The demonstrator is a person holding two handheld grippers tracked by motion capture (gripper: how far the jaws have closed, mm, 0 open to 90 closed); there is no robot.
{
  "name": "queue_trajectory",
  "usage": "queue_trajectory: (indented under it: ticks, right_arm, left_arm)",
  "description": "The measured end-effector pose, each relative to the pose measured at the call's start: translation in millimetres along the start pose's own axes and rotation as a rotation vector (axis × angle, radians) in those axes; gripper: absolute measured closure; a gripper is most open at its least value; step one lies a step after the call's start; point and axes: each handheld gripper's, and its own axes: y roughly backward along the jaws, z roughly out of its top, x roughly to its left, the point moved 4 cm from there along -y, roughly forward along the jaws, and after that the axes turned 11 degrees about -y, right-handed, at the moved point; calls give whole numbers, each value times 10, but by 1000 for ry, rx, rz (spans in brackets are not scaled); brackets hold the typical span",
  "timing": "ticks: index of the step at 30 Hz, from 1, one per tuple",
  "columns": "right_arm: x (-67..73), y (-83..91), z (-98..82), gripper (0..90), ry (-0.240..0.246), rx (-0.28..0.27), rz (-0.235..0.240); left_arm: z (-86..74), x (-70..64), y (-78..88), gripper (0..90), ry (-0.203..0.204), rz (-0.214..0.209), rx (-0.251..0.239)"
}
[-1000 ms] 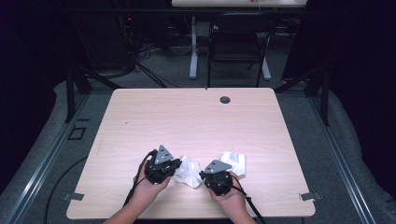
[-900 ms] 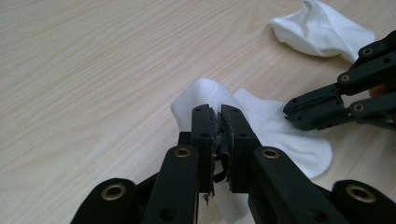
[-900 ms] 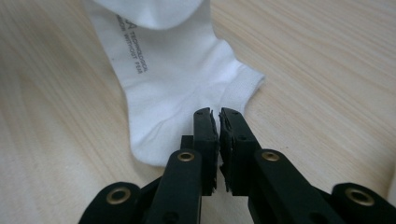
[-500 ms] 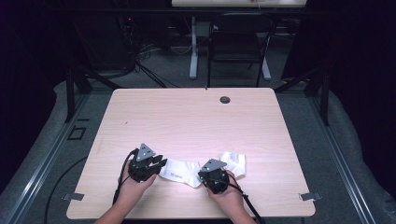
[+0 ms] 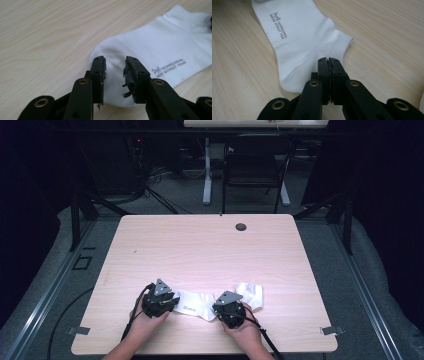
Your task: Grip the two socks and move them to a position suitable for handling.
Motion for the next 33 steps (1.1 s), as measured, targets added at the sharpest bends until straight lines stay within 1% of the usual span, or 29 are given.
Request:
queue_trajectory:
  ticks: [3,4,5,7,8,9,10,11,12,13,14,15,16,17,18,19,20,21,22,23,25,26,27,28,29,30,33]
  right_arm:
    - [-5,0,0,882,3,-3,2]
    - [-5,1,-2,882,1,-1,2]
    - [-5,2,-3,882,1,-2,2]
    - [-7,3,-4,882,1,-2,1]
    - [-12,11,-8,882,-1,2,-1]
    - [-12,11,-8,882,-1,2,-1]
    - [-18,12,-8,883,5,3,3]
    - [-24,18,-14,885,-2,3,4]
    - [-24,18,-14,885,-2,3,4]
    - [-28,20,-16,885,-2,2,6]
    - [-33,23,-18,887,0,3,7]
    - [-35,26,-20,889,-2,3,8]
    - [-42,39,-26,892,1,10,8]
    - [-42,39,-26,892,1,10,8]
    - [-45,51,-35,898,-3,17,14]
    - [-45,51,-35,898,-3,17,14]
    - [-45,55,-38,898,-5,15,18]
    - [-45,75,-50,899,-1,29,21]
    - [-43,85,-56,899,-4,33,17]
    - [-42,101,-67,899,0,41,28]
    - [-34,138,-93,899,10,58,35]
    - [-24,142,-100,899,3,52,35]
    - [-21,156,-107,899,11,65,41]
    - [-21,156,-107,899,11,65,41]
    - [-3,176,-121,899,20,73,43]
    - [2,189,-128,899,22,86,44]
    - [15,210,-142,899,39,94,46]
  left_arm:
    - [-29,11,-27,661,4,-4,7]
    - [-34,15,-29,661,14,-7,-2]
    - [-38,16,-28,675,15,-11,-6]
    - [-50,13,-18,729,9,-27,-8]
    - [-61,9,-6,795,14,-34,-8]
    - [-61,9,-6,822,14,-34,-8]
    - [-67,10,6,822,21,-44,-3]
    - [-71,9,12,860,28,-48,-3]
    - [-74,3,21,860,32,-54,1]
    - [-77,-6,32,862,27,-60,4]
    - [-83,-21,48,864,17,-65,12]
    - [-86,-37,58,865,16,-72,14]
    - [-95,-83,86,865,2,-86,24]
    - [-95,-83,86,865,2,-86,24]
    - [-107,-133,112,864,-14,-90,27]
    - [-107,-133,112,864,-14,-90,27]
    - [-117,-161,130,864,-20,-95,30]
    - [-124,-177,140,863,-26,-95,33]
    - [-132,-206,155,862,-25,-99,31]
    - [-141,-226,168,859,-26,-106,32]
    - [-167,-282,203,856,-29,-116,31]
    - [-175,-302,219,856,-31,-120,34]
    - [-183,-322,230,856,-35,-122,33]
    - [-183,-322,230,855,-35,-122,33]
    - [-200,-361,259,852,-41,-131,38]
    - [-209,-382,268,850,-35,-134,35]
    - [-234,-424,299,839,-33,-146,33]
